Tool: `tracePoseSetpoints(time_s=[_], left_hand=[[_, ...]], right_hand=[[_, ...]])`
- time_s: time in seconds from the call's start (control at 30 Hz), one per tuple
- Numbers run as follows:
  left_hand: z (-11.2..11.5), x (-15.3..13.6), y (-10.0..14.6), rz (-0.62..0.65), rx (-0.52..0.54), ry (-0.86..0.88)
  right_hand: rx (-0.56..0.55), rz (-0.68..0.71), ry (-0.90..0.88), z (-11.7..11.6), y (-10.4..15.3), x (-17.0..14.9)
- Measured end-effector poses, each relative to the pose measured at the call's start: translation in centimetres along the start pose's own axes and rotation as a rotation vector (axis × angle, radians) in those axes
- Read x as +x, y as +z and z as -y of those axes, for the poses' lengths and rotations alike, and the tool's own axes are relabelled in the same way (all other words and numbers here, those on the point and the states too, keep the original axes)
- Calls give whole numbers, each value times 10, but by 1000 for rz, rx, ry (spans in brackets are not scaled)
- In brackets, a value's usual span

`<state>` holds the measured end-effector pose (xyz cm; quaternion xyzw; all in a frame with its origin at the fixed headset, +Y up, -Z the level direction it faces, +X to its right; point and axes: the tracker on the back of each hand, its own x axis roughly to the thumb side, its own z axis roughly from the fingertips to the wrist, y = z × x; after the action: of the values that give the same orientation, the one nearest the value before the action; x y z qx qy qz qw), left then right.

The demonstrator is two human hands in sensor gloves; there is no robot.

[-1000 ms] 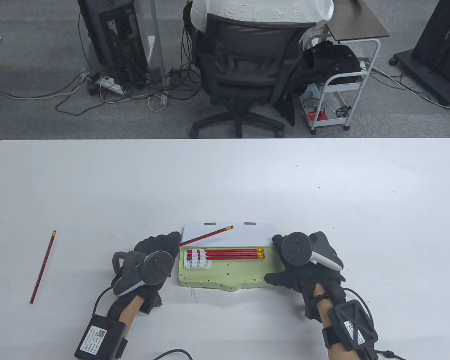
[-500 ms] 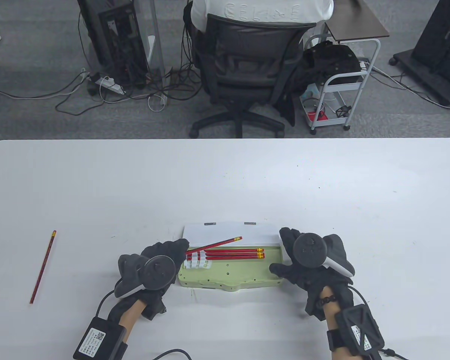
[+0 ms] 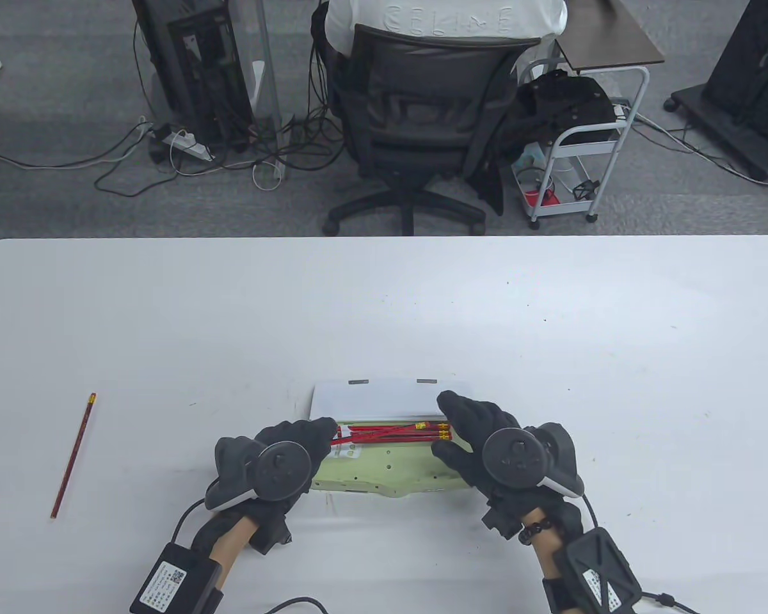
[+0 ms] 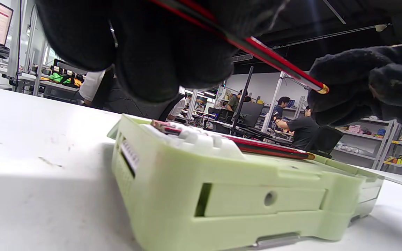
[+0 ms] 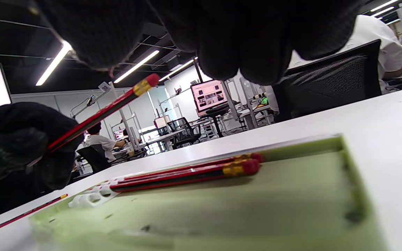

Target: Organize multifunction pencil case

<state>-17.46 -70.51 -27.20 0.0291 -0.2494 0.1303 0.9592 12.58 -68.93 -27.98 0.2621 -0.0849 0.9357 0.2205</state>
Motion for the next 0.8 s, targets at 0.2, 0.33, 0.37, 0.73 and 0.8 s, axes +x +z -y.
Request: tracePoseSetpoints(time_s=[0.2,0.33,0.37,0.73,0.8], left_hand=[[1,7,1,27,-7,6],[1,9,1,40,-6,39],[1,9,1,38,-6,37],[1,8,2,45,4,46],[2,7,2,43,6,61]], right_hand=[[32,18,-59,-9,0,6],[49,15,-171,-13,-1,7],[45,12,-176,-13,-2,7],[65,29,-42,-15,-3,15],[76,26,-32,-15,-4,15]])
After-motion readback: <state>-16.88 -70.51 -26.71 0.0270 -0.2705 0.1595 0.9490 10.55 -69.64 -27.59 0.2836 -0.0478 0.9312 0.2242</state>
